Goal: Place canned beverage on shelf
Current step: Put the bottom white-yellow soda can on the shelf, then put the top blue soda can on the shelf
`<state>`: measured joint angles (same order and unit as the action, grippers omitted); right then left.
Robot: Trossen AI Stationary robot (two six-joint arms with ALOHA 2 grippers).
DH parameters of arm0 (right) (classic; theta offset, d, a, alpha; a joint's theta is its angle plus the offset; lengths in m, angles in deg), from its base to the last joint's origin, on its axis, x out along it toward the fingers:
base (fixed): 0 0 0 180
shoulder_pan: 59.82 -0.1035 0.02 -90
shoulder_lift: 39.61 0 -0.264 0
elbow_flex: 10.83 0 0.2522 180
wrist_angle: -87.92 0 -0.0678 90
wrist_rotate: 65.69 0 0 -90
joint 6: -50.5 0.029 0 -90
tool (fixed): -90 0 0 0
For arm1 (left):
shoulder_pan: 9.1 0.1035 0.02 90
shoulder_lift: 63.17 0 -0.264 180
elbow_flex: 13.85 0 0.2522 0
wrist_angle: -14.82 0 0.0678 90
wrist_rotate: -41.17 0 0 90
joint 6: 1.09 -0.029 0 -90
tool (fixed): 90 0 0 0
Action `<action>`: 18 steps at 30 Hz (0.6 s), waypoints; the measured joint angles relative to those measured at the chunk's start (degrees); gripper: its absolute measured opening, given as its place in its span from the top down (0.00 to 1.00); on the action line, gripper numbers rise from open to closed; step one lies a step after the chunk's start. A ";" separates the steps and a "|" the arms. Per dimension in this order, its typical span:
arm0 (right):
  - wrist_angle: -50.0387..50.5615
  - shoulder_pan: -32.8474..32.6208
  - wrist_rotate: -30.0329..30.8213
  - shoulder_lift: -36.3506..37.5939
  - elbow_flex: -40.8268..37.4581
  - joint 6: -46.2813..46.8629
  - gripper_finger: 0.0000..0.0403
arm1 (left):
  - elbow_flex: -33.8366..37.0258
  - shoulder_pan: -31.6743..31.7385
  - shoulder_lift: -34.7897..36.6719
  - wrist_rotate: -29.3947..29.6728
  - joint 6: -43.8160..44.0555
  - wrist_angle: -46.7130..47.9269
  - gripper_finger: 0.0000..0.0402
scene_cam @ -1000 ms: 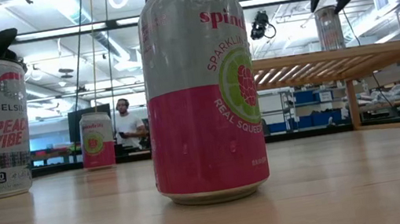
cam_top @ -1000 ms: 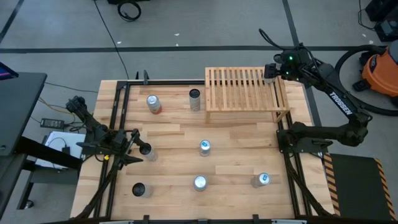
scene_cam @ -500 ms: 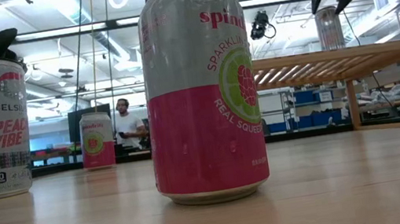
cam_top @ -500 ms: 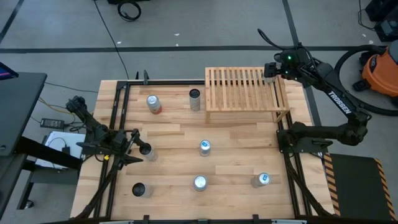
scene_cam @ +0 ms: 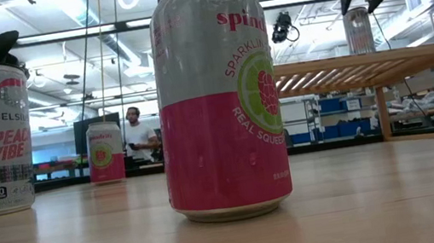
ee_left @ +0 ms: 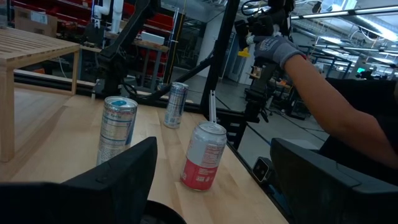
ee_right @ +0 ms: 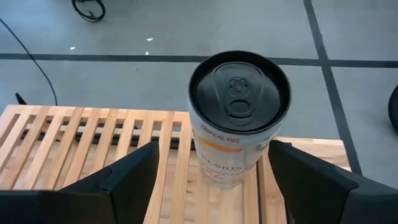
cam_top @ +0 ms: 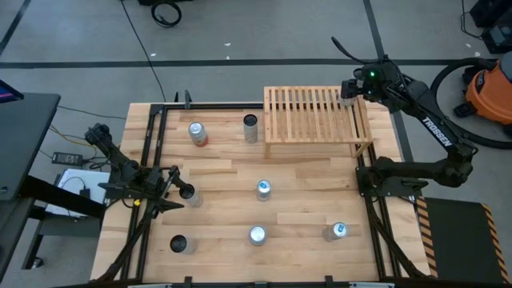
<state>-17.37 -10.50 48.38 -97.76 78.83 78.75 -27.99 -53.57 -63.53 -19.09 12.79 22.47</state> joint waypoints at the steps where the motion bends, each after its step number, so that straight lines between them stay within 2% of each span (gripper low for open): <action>1: 0.02 0.00 0.13 0.00 0.00 0.02 0.23 | 0.02 0.00 0.00 0.02 0.01 0.00 0.21; 12: 0.79 -0.06 -2.20 3.21 0.00 -1.02 0.23 | 0.02 0.00 0.00 0.00 0.04 -0.02 0.21; 18: 2.16 -0.11 -11.13 6.77 0.00 -4.92 0.23 | 0.01 -0.02 0.02 0.02 0.00 0.00 0.21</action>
<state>-15.21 -10.61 37.25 -90.98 78.83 73.82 -27.98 -53.59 -63.51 -19.07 12.78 22.46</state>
